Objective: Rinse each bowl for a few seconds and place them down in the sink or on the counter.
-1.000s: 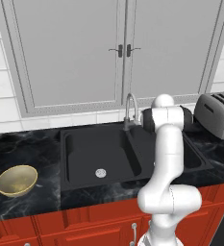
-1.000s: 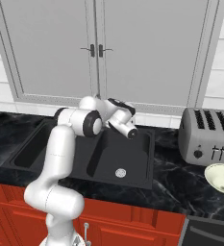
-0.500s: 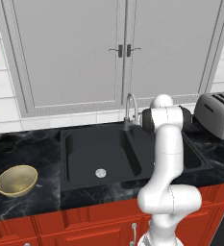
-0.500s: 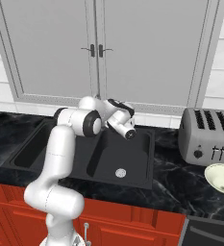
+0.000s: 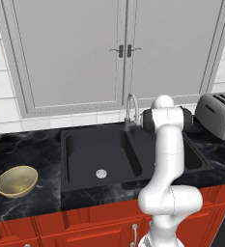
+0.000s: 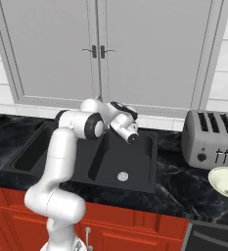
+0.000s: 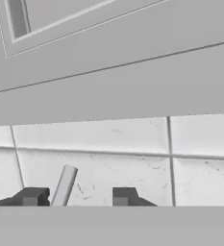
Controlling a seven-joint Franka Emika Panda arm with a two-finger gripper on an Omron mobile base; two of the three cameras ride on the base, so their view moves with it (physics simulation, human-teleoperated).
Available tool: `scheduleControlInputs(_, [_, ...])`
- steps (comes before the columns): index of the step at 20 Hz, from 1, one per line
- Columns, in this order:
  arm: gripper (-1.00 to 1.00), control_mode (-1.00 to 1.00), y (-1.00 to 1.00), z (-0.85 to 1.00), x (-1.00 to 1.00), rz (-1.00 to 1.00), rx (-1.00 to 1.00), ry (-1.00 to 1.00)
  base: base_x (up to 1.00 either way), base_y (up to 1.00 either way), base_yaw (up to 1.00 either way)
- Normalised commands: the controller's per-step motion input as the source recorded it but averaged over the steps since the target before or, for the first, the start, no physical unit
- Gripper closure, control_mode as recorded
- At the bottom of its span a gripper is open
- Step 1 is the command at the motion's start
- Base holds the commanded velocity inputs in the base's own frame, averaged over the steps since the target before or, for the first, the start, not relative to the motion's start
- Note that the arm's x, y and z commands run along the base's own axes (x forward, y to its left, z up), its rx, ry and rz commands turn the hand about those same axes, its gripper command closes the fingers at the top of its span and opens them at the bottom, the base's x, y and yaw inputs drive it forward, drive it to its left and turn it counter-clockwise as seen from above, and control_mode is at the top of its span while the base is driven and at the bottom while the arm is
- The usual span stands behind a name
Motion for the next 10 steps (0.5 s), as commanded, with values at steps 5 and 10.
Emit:
scheduleControlInputs(5, [1.0,-1.0,-0.71,-0.2,0.03,-0.06,0.11,0.07,0.0,0.0,0.0])
scheduleControlInputs(10, [1.0,-1.0,-0.73,-0.22,0.0,-0.06,0.1,0.07,0.0,0.0,0.0])
